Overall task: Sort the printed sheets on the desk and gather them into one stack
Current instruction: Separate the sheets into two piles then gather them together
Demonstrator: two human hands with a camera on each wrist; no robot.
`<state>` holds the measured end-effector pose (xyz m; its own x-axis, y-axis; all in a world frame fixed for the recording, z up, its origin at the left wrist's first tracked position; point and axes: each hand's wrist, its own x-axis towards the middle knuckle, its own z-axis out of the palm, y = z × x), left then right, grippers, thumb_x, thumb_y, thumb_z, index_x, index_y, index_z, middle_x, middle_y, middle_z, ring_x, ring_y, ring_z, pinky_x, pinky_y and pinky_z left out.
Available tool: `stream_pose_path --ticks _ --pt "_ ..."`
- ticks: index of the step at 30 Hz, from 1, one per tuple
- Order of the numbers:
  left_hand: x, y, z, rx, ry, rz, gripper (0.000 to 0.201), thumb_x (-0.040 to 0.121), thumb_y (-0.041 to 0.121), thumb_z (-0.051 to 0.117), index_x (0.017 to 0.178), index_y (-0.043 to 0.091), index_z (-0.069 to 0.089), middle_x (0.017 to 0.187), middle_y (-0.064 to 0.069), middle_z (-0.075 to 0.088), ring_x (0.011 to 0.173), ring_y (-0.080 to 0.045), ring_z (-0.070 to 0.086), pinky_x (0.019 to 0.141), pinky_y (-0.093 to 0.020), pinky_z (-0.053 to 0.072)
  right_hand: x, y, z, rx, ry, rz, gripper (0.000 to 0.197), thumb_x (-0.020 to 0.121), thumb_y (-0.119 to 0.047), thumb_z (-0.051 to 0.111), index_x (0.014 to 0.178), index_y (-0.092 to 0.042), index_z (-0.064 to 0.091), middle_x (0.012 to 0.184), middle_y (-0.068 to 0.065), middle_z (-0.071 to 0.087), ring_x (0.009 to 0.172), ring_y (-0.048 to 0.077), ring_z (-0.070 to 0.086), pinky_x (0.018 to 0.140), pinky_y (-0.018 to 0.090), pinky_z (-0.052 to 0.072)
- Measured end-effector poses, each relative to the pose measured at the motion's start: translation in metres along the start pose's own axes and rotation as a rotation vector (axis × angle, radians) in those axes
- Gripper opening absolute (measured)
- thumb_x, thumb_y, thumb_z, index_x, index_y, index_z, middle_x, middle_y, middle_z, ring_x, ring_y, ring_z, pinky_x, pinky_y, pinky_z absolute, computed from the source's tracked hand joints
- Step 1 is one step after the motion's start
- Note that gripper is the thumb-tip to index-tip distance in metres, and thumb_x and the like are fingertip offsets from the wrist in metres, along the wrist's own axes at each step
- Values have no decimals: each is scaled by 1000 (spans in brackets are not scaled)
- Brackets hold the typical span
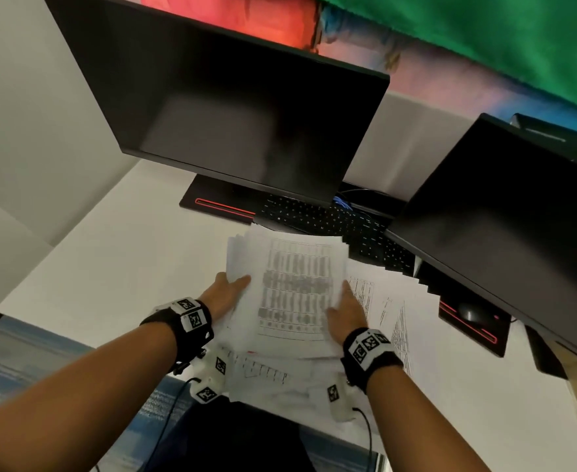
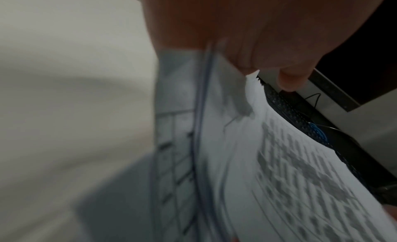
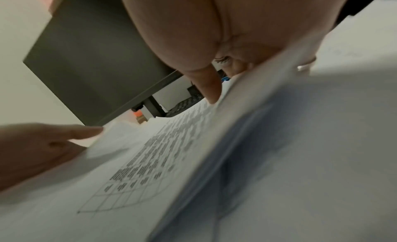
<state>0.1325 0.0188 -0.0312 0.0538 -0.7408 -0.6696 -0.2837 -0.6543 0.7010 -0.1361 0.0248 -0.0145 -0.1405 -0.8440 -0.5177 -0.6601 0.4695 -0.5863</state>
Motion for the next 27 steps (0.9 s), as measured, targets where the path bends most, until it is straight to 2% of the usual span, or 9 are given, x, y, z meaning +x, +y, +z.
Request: stream_pose_path --ticks 4,6,8,12,15,18,20,23,27 --pt "38 -22 -8 380 -9 201 41 68 38 60 108 26 63 101 5 72 97 -19 68 88 -44 56 -4 16 10 -162 112 74 56 95 -36 51 146 -13 42 152 11 40 136 32 40 110 50 37" --pt "12 -4 -6 460 6 279 23 75 16 58 95 22 65 93 3 72 90 -17 68 82 -38 56 -13 36 0 -225 275 314 80 88 -53 60 151 -16 30 156 10 27 139 36 29 108 59 34" --pt "5 0 -4 479 58 308 23 80 1 57 98 13 62 94 -3 69 90 -22 65 77 -33 51 -24 52 -9 -187 322 469 103 81 -60 67 156 -12 16 158 13 20 141 38 25 111 59 31" --pt "6 -6 -2 483 120 268 27 85 4 62 111 8 57 99 -9 67 89 -25 63 73 -34 50 -15 63 -9 42 338 476 115 76 -47 81 157 -4 10 154 21 33 138 39 39 108 50 40" --pt "6 -7 2 477 140 234 26 86 3 62 111 7 55 97 -10 66 85 -25 63 67 -29 45 -11 57 -13 251 307 505 99 76 -33 85 150 1 28 143 22 50 126 37 55 99 43 51" --pt "4 -7 4 445 159 208 34 87 7 64 120 8 53 107 -8 64 96 -24 59 77 -33 44 -20 48 -28 306 334 375 51 80 -17 81 123 -2 60 122 17 68 101 31 67 85 33 55" --pt "6 -8 0 418 151 189 41 87 10 65 126 10 52 115 -7 64 100 -23 58 83 -35 44 -32 32 -53 208 438 262 37 87 -14 74 121 -5 61 115 15 69 101 32 67 83 28 52" --pt "4 -5 -6 413 124 176 43 88 13 65 129 12 51 118 -6 64 108 -26 59 87 -36 45 -48 5 -102 40 623 49 18 90 -15 68 107 -12 64 100 14 70 98 36 67 83 39 58" --pt "1 -1 -4 423 116 163 39 90 10 63 127 12 52 114 -4 62 102 -23 56 86 -33 41 -73 -27 -162 3 720 -221 8 87 -18 72 94 -20 68 82 2 68 79 25 66 72 34 58"
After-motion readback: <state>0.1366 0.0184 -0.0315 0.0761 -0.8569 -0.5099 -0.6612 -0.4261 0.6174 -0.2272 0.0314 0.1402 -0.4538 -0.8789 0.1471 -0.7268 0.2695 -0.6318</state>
